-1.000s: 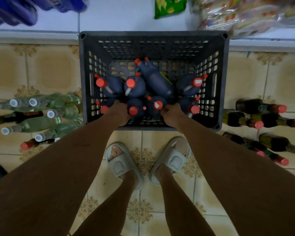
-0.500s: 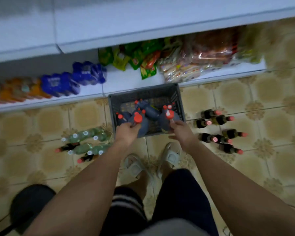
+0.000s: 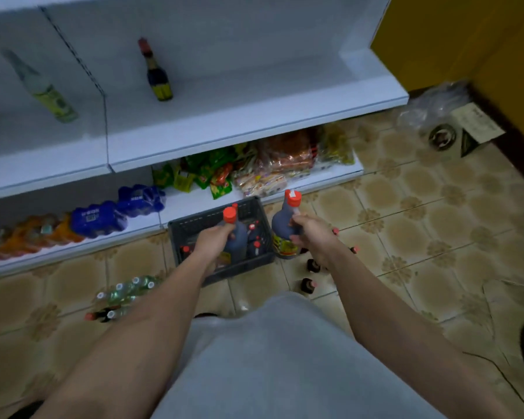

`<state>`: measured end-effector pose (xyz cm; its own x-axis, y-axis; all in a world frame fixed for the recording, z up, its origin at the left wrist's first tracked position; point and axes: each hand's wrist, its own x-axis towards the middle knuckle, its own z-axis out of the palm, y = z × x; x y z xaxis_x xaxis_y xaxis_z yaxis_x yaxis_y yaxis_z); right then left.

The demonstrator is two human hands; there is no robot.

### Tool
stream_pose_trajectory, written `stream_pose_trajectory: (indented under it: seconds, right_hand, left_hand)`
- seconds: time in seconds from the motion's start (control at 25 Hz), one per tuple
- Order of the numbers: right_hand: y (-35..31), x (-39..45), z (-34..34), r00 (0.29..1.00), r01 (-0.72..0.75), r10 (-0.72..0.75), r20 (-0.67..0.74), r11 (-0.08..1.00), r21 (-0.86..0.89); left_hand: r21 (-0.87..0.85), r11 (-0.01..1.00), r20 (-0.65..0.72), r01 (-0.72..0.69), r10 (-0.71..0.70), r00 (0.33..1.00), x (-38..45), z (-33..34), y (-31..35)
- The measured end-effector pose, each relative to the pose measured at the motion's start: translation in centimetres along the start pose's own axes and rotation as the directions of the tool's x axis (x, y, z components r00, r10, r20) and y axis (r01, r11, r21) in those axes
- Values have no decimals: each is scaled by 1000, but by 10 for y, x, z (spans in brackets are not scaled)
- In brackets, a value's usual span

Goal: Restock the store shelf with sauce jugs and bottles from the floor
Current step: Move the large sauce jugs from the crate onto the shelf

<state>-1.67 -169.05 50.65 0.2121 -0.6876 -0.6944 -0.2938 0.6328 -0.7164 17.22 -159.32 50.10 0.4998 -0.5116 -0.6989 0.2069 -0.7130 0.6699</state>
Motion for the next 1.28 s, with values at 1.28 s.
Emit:
stream_pose_trajectory:
  seconds: [1.28]
  right_hand:
    - [-196,62,-199,944,290,-271,-187,953,83]
  left_hand:
    - [-331,922,12,-200,216,976,17,165,221]
